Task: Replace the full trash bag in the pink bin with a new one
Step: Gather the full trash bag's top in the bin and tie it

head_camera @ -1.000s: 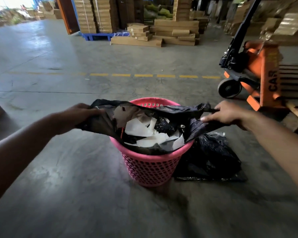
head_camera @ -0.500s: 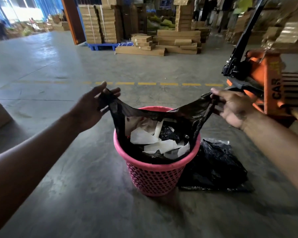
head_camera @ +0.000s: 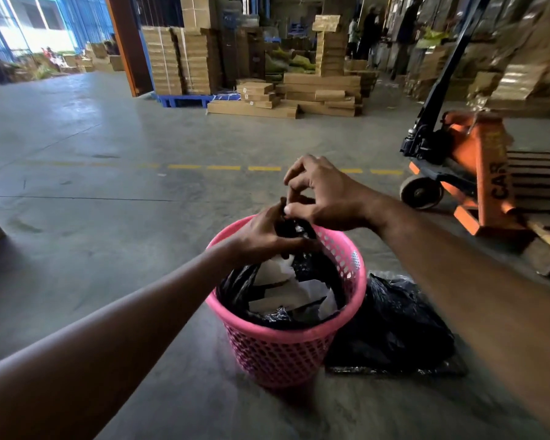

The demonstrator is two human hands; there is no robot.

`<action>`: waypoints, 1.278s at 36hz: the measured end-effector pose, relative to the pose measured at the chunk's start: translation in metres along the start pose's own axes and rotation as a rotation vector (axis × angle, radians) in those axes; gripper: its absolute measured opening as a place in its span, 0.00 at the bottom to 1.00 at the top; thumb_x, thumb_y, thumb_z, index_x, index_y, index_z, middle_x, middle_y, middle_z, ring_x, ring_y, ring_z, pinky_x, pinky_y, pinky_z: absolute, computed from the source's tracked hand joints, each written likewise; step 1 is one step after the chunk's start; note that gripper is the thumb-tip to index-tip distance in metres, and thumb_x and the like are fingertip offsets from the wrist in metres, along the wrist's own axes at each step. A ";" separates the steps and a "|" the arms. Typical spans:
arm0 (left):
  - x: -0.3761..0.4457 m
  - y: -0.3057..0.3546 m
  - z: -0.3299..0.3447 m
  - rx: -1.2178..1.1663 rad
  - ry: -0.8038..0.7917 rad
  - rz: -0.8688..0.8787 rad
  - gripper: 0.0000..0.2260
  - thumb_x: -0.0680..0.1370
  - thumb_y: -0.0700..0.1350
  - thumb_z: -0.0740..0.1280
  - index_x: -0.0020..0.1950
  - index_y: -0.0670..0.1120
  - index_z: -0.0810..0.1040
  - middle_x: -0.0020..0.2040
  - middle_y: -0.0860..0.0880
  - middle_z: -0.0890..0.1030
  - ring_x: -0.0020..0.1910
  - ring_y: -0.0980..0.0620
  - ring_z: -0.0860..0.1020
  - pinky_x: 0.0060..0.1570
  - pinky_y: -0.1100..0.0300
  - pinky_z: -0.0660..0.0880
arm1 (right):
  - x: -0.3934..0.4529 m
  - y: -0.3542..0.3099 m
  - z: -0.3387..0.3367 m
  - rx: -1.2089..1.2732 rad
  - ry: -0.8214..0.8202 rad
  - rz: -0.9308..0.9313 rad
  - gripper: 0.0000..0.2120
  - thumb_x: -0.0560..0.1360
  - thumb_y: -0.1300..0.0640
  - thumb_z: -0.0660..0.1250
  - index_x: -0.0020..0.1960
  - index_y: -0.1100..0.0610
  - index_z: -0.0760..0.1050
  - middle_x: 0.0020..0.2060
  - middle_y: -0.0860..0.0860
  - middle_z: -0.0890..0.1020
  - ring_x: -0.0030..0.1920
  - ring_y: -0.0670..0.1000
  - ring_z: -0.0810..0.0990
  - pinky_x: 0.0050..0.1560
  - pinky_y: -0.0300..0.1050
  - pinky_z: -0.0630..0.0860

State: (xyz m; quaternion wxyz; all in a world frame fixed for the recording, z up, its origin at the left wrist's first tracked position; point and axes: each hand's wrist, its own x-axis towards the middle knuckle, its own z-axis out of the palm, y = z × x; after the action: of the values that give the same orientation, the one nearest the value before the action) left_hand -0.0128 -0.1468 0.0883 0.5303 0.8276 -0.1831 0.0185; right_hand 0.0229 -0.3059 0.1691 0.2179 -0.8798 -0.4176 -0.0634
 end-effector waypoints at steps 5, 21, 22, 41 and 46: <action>-0.002 -0.004 0.012 -0.075 -0.030 -0.015 0.09 0.79 0.43 0.64 0.38 0.46 0.74 0.27 0.54 0.80 0.26 0.63 0.75 0.28 0.70 0.69 | 0.005 -0.008 0.020 0.054 -0.005 -0.123 0.05 0.71 0.53 0.72 0.38 0.53 0.80 0.55 0.51 0.77 0.59 0.50 0.75 0.60 0.44 0.73; 0.004 -0.004 0.001 -0.232 0.088 -0.317 0.29 0.79 0.71 0.50 0.54 0.60 0.87 0.44 0.38 0.80 0.39 0.45 0.76 0.42 0.52 0.75 | -0.012 0.045 0.045 0.219 0.215 -0.018 0.12 0.69 0.61 0.71 0.51 0.51 0.84 0.44 0.45 0.83 0.44 0.44 0.81 0.46 0.31 0.72; 0.004 -0.005 -0.001 -0.234 0.079 -0.330 0.28 0.78 0.72 0.51 0.53 0.62 0.86 0.43 0.38 0.80 0.40 0.44 0.76 0.44 0.51 0.74 | -0.010 0.046 0.044 0.230 0.224 -0.010 0.11 0.69 0.61 0.72 0.50 0.50 0.84 0.43 0.43 0.83 0.43 0.42 0.81 0.45 0.30 0.71; 0.008 -0.024 -0.024 -0.760 0.072 -0.587 0.26 0.84 0.62 0.50 0.48 0.44 0.77 0.51 0.33 0.81 0.43 0.41 0.78 0.33 0.58 0.77 | -0.037 0.048 0.041 0.503 0.221 0.090 0.05 0.67 0.58 0.80 0.39 0.52 0.85 0.36 0.51 0.87 0.35 0.47 0.83 0.40 0.45 0.79; 0.012 -0.010 -0.019 -0.741 0.058 -0.636 0.27 0.85 0.60 0.48 0.47 0.42 0.77 0.35 0.43 0.82 0.25 0.51 0.75 0.32 0.60 0.75 | -0.064 0.029 0.080 0.193 0.169 -0.160 0.06 0.68 0.58 0.75 0.35 0.50 0.81 0.38 0.38 0.82 0.39 0.42 0.82 0.41 0.40 0.77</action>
State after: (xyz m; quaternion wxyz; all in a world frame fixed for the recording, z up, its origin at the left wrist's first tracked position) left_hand 0.0049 -0.1300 0.0900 0.7735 0.5971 0.0992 -0.1877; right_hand -0.0023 -0.3321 0.0688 0.3301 -0.8103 -0.4705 -0.1141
